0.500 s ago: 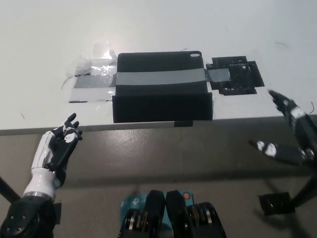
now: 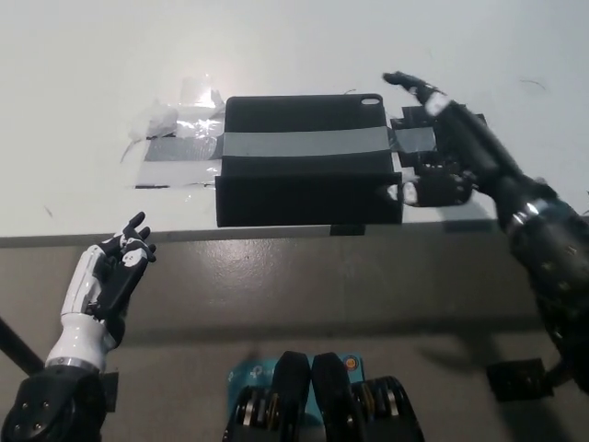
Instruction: The robot uses its right hand to pull the cover of a folded tablet cover kept in the middle of the desk
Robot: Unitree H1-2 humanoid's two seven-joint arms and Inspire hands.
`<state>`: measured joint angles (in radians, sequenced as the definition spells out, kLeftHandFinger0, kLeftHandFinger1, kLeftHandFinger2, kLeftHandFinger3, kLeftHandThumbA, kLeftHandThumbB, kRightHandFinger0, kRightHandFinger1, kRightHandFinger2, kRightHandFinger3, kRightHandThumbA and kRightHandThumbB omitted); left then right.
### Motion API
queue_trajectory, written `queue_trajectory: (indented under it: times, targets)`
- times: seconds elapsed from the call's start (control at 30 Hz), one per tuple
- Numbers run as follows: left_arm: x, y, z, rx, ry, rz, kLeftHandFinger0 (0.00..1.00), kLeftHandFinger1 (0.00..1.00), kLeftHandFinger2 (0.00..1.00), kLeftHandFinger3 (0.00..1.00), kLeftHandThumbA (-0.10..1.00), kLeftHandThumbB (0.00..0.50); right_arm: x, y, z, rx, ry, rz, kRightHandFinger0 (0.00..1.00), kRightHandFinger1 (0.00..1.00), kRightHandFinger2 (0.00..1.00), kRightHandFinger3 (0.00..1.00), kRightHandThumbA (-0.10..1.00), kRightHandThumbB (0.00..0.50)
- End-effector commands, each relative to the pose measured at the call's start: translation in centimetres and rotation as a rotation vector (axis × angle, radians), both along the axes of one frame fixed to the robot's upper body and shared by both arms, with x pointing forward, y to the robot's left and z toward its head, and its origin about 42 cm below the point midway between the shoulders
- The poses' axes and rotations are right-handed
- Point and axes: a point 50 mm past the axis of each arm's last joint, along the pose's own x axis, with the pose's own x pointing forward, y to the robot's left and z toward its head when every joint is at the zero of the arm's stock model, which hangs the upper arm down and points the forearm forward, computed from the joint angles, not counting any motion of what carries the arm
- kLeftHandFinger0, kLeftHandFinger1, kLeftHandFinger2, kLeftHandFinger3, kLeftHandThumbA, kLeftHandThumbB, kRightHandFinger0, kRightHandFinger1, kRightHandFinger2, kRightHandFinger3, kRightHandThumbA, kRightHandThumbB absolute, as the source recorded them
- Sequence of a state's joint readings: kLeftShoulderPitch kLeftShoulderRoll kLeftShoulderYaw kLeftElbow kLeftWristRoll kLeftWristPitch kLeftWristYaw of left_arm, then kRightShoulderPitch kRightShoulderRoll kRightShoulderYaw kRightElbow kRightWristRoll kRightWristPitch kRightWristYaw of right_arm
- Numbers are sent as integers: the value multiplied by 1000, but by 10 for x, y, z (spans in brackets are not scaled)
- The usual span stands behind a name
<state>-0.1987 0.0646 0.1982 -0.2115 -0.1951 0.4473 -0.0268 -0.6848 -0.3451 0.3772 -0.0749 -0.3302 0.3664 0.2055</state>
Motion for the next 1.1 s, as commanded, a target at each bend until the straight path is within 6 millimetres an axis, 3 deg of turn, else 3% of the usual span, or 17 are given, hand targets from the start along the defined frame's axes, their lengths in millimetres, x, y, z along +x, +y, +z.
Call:
queue_trajectory:
  times: [0.0,0.17,0.5,0.7,0.9,1.07]
  targets:
    - [2,-6,14,-5,-42,-3,1000,1000,1000,1000,998,0,23,29,24,-238,-45,-68,1000,1000,1000,1000,1000,500]
    - [2,-4,15,-8,-40,2,1000,1000,1000,1000,1000,0,37,48,13,-296,15,-64,1000,1000,1000,1000,1000,500]
    - [0,-4,14,-1,-41,-1,1000,1000,1000,1000,1000,0,71,61,-4,-506,115,-79,1000,1000,1000,1000,1000,500]
    - [0,-3,14,-5,-38,-2,1000,1000,1000,1000,995,0,69,69,-15,-570,143,-39,1000,1000,1000,1000,1000,500]
    - [2,-3,17,4,-45,-5,1000,1000,1000,1000,1000,0,57,74,-53,-655,216,1,1000,1000,1000,1000,1000,500]
    - [4,-1,22,13,-58,-4,1000,1000,1000,1000,1000,0,46,79,-58,-670,244,16,1000,1000,1000,1000,1000,500]
